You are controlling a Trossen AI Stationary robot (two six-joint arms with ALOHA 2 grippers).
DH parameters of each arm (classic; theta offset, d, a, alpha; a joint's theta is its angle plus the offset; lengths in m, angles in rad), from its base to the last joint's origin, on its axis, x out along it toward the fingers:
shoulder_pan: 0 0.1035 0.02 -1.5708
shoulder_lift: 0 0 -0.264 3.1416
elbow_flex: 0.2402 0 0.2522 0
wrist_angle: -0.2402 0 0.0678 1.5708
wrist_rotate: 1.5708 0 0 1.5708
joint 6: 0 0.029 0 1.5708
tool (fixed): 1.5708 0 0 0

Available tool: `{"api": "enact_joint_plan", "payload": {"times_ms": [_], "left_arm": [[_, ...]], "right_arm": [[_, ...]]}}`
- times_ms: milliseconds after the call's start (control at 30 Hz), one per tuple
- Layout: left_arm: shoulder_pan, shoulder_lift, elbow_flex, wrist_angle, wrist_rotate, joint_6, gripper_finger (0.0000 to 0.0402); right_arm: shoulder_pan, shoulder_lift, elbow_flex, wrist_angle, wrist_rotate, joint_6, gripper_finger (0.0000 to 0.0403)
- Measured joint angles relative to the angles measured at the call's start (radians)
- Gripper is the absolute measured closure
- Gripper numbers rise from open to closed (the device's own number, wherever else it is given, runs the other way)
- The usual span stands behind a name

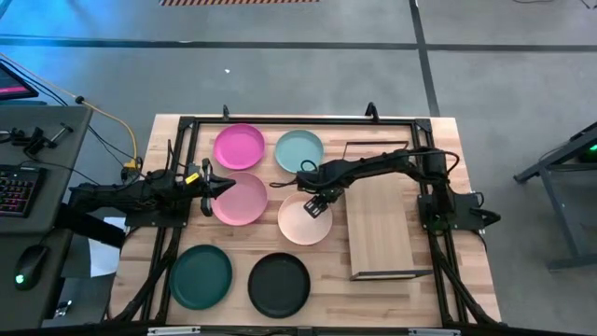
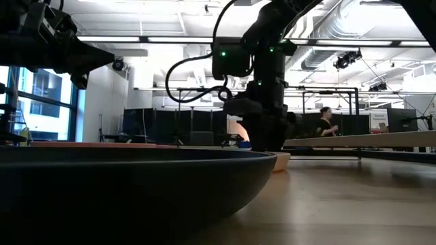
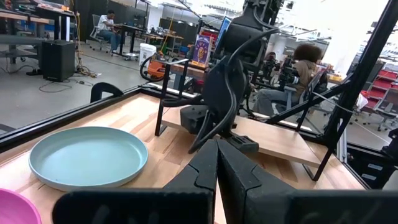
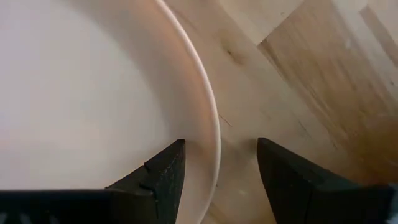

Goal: Place and stack plates onto a shelf
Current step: Put the light orange plate on the shelf

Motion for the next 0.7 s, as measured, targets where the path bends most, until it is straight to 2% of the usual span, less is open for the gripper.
{"api": "enact_joint_plan", "payload": {"times_ms": [67,133,267,333,433,700], "left_arm": [[0.0,0.0,0.0,0.0,0.0,0.0,0.0401],[0.0,0.0,0.0,0.0,0.0,0.0,0.0401],[0.0,0.0,0.0,0.0,0.0,0.0,0.0401],[0.0,0.0,0.0,0.0,0.0,0.0,0.0401],[0.0,0.0,0.0,0.0,0.0,0.0,0.0401],[0.0,0.0,0.0,0.0,0.0,0.0,0.0401]], "right_arm": [[0.0,0.0,0.0,0.0,0.001,-0.001,0.0233],[0.0,0.0,0.0,-0.001,0.011,-0.001,0.026],[0.004,0.0,0.0,0.0,0.024,0.003,0.0359],[0.005,0.0,0.0,0.005,0.024,0.0,0.0391],[0.005,0.0,0.0,0.0,0.023,-0.002,0.0381],[-0.013,-0.066,0.0,0.0,-0.069,-0.055,0.0401]]}}
